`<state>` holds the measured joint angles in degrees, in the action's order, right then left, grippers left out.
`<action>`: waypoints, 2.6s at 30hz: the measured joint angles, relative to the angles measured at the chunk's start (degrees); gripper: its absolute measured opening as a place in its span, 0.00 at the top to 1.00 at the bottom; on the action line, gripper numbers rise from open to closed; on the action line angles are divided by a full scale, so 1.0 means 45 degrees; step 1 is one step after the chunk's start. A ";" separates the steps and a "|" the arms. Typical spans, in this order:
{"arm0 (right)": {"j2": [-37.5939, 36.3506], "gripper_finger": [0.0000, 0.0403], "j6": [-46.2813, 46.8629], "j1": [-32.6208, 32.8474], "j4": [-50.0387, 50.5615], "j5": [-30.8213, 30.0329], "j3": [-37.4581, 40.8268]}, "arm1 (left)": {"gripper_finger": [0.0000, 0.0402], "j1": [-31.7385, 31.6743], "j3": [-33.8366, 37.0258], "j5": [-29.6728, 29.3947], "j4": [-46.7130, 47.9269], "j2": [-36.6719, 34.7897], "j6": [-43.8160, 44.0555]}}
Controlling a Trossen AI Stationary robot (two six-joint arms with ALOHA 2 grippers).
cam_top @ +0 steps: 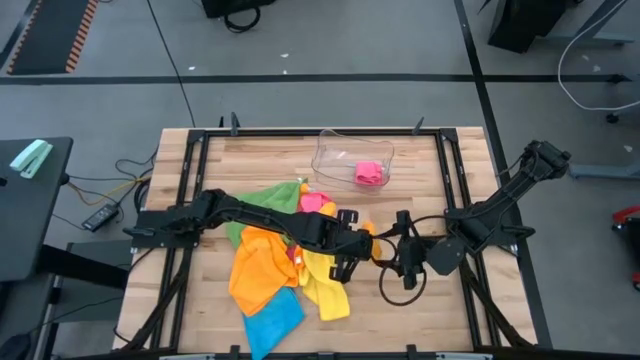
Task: Fold microfiber towels
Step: Fold the right orange microfiber cloth
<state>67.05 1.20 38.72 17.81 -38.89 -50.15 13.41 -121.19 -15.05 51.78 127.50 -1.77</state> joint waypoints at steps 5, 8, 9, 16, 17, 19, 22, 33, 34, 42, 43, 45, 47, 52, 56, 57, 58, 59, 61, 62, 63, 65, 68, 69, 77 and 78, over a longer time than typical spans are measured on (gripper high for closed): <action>0.0394 0.31 -0.0032 -0.0282 -0.0489 0.0273 0.0311 | 0.86 0.0025 0.0000 -0.0032 -0.0493 0.0000 0.0161; 0.0496 0.31 -0.0075 -0.0282 -0.0786 0.0143 0.0453 | 0.87 0.0131 0.0000 -0.0031 -0.0677 0.0000 -0.0001; 0.0499 0.31 -0.0082 -0.0277 -0.0766 0.0014 0.0513 | 0.87 0.0176 0.0000 -0.0038 -0.0685 0.0000 -0.0073; 0.0499 0.31 -0.0041 -0.0296 -0.0498 -0.0146 0.0840 | 0.86 0.0513 0.0005 -0.0375 -0.0942 -0.0154 -0.0221; 0.0497 0.31 0.0003 -0.0301 -0.0491 -0.0155 0.0840 | 0.86 0.0514 0.0005 -0.0379 -0.0898 -0.0182 -0.0227; 0.0494 0.33 0.0081 -0.0301 -0.0471 -0.0160 0.0840 | 0.85 0.0506 0.0005 -0.0395 -0.0886 -0.0233 -0.0229; 0.0494 0.40 0.0200 -0.0301 -0.0350 -0.0046 0.0840 | 0.86 0.0500 0.0005 -0.0408 -0.0877 -0.0238 -0.0227; 0.0476 0.78 0.0348 -0.0291 0.0732 0.0035 0.0284 | 0.84 0.0499 0.0005 -0.0368 -0.0877 -0.0243 -0.0224; 0.0437 0.81 0.0325 -0.0291 0.0927 0.0034 0.0115 | 0.84 0.0491 0.0005 -0.0276 -0.0877 -0.0252 -0.0213; 0.0363 0.82 0.0706 -0.0685 0.2377 0.1273 -0.0651 | 0.85 0.0406 -0.0008 0.0719 -0.0927 -0.0217 -0.0023; 0.0360 0.79 0.0709 -0.0699 0.2435 0.1429 -0.0651 | 0.85 0.0433 -0.0005 0.0734 -0.0916 -0.0209 -0.0023; 0.0358 0.72 0.0732 -0.0685 0.2428 0.1528 -0.0652 | 0.84 0.0484 -0.0005 0.0784 -0.0921 -0.0204 -0.0052; 0.0308 0.64 0.0818 -0.0680 0.2499 0.1569 -0.0656 | 0.85 0.0499 -0.0001 0.0952 -0.0847 -0.0204 -0.0024; -0.0089 0.44 0.1905 -0.0651 0.2680 0.1779 -0.0656 | 0.88 0.0495 0.0001 0.1166 -0.0827 -0.0225 0.0016; -0.0060 0.31 0.2450 -0.0648 0.2665 0.1849 -0.0649 | 0.88 0.0489 0.0005 0.1161 -0.0863 -0.0267 0.0250; -0.0034 0.28 0.2509 -0.0651 0.2351 0.1847 -0.0555 | 0.87 0.0480 0.0005 0.1161 -0.0867 -0.0267 0.0258; -0.0021 0.26 0.2507 -0.0651 0.1925 0.1851 -0.0360 | 0.87 0.0480 0.0005 0.1161 -0.0904 -0.0267 0.0251; -0.0021 0.24 0.2447 -0.0651 0.1444 0.1851 -0.0080 | 0.87 0.0485 0.0005 0.1161 -0.1007 -0.0267 0.0249; -0.0016 0.21 0.2325 -0.0650 0.0467 0.1856 0.0485 | 0.87 0.0485 0.0005 0.1161 -0.1149 -0.0272 0.0246; -0.0016 0.19 0.2304 -0.0651 0.0014 0.1852 0.0766 | 0.87 0.0485 0.0005 0.1161 -0.1144 -0.0272 0.0242; -0.0016 0.19 0.2299 -0.0661 -0.0367 0.1851 0.1047 | 0.88 0.0485 0.0005 0.1161 -0.1144 -0.0272 0.0208; -0.0016 0.18 0.2283 -0.0661 -0.1192 0.1849 0.1611 | 0.89 0.0485 0.0005 0.1156 -0.1135 -0.0292 0.0147; -0.0016 0.18 0.2265 -0.0661 -0.2630 0.1850 0.2310 | 0.88 0.0499 0.0016 0.1148 -0.1191 -0.0366 0.0138; -0.0016 0.18 0.2272 -0.0658 -0.2758 0.1851 0.2431 | 0.88 0.0499 0.0018 0.1144 -0.1174 -0.0427 0.0133; -0.1011 0.19 0.3300 -0.0412 0.0182 0.2378 0.2009 | 0.88 0.0567 -0.0003 0.1593 -0.0849 -0.1319 -0.0100; -0.1237 0.19 0.3408 -0.0344 0.0407 0.2351 0.1980 | 0.88 0.0567 -0.0002 0.1892 -0.0856 -0.1435 -0.0100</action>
<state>61.49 16.54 37.17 19.64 -28.32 -41.24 15.97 -121.20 -6.53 47.93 121.05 -2.22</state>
